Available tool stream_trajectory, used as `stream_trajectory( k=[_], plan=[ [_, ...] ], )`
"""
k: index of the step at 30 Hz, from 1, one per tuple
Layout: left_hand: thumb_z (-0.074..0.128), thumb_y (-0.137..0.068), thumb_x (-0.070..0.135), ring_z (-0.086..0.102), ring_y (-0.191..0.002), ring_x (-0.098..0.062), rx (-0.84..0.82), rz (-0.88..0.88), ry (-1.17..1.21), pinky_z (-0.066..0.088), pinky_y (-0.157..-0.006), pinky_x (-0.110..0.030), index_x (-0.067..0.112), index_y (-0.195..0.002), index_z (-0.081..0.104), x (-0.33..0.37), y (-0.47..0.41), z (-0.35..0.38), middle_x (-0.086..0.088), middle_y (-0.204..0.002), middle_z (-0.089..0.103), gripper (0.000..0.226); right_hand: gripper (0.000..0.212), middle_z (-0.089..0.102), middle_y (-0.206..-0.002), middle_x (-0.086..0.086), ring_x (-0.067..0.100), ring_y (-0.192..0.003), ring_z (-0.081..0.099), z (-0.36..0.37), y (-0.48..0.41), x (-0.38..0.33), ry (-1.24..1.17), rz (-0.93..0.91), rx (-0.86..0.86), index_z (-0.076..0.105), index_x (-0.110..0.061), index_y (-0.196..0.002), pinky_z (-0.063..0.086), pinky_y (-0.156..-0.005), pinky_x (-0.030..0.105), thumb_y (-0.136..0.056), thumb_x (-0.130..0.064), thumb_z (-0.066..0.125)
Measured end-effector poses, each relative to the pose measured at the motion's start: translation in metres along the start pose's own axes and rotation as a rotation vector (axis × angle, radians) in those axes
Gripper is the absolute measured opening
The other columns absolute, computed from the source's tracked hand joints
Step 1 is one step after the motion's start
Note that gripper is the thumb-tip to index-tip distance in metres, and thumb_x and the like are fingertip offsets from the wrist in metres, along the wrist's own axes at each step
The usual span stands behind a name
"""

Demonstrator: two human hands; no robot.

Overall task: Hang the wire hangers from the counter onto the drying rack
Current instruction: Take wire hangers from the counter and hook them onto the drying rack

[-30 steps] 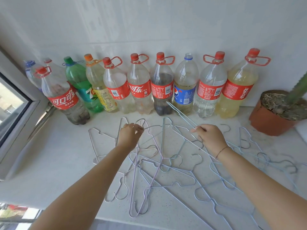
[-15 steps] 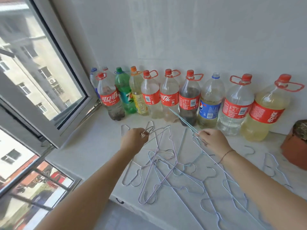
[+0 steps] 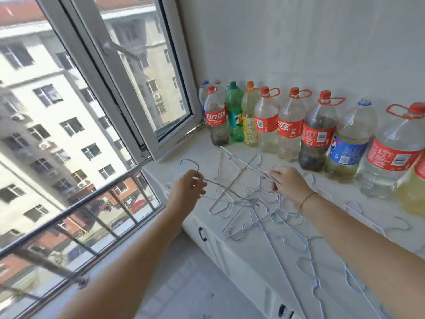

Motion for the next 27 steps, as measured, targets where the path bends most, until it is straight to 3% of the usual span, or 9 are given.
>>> stream_trajectory(
  k=[3,5,7,13,18,23,27],
  plan=[
    [0.048,-0.091,-0.003,0.068,-0.088,-0.027,0.072,-0.107,0.258,0.055,-0.081,-0.036,0.001,-0.101,0.057,-0.009,0.030,-0.029,-0.013,-0.096,0.070,0.014,0.028,0.054,-0.057,0.010,0.017,-0.045,0.043,0.038,0.013,-0.026,-0.078,0.053,-0.116,0.062,0.004,-0.080,0.031,-0.043,0.018,-0.094,-0.007,0.041],
    [0.049,-0.088,-0.008,0.068,-0.090,-0.026,0.118,-0.166,0.344,0.055,-0.086,-0.036,0.002,-0.102,0.058,-0.017,0.051,-0.052,-0.013,-0.096,0.070,0.019,0.026,0.050,-0.060,0.008,0.006,-0.033,0.041,0.067,0.025,-0.043,-0.208,0.139,-0.196,0.060,0.003,-0.099,0.028,-0.034,0.011,-0.094,-0.001,0.034],
    [0.051,-0.085,-0.012,0.067,-0.090,-0.026,0.147,-0.216,0.411,0.054,-0.089,-0.038,0.001,-0.106,0.057,-0.025,0.073,-0.075,-0.015,-0.098,0.069,0.026,0.031,0.052,-0.061,0.008,0.000,-0.028,0.038,0.097,0.036,-0.057,-0.262,0.192,-0.290,0.059,0.000,-0.106,0.028,-0.035,0.011,-0.093,0.000,0.031],
    [0.065,-0.082,-0.002,0.064,-0.092,-0.024,0.254,-0.290,0.479,0.053,-0.090,-0.034,-0.001,-0.117,0.054,-0.056,0.151,-0.147,-0.015,-0.099,0.067,0.037,0.032,0.055,-0.066,0.009,0.008,-0.048,0.044,0.183,0.095,-0.104,-0.393,0.203,-0.541,0.055,-0.005,-0.095,0.034,-0.040,0.014,-0.086,0.010,0.028],
    [0.067,-0.081,-0.001,0.065,-0.084,-0.017,0.428,-0.330,0.419,0.054,-0.072,-0.016,0.003,-0.114,0.057,-0.087,0.233,-0.213,-0.012,-0.097,0.069,0.035,0.025,0.060,-0.076,0.012,0.014,-0.058,0.053,0.254,0.170,-0.145,-0.494,0.215,-0.783,0.052,-0.005,-0.098,0.047,-0.046,0.017,-0.091,0.011,0.034],
    [0.060,-0.080,-0.013,0.063,-0.077,-0.019,0.585,-0.367,0.426,0.054,-0.078,-0.031,-0.003,-0.117,0.052,-0.122,0.337,-0.290,-0.008,-0.086,0.066,0.039,0.021,0.065,-0.088,0.018,0.021,-0.073,0.062,0.325,0.266,-0.187,-0.522,0.232,-0.974,0.053,0.003,-0.107,0.057,-0.057,0.021,-0.090,0.010,0.042],
    [0.058,-0.084,-0.010,0.066,-0.077,-0.018,0.695,-0.364,0.508,0.055,-0.072,-0.027,0.004,-0.119,0.042,-0.143,0.423,-0.350,-0.008,-0.091,0.071,0.041,0.025,0.067,-0.089,0.018,0.022,-0.075,0.065,0.379,0.351,-0.218,-0.578,0.264,-1.042,0.053,0.008,-0.114,0.057,-0.055,0.023,-0.090,0.008,0.045]
  ],
)
Point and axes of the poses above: each hand's wrist, its own y-axis away from the middle knuckle, its own z-axis out of the palm, x = y × z, the point moved 2 cm from there along -y, towards the middle knuckle
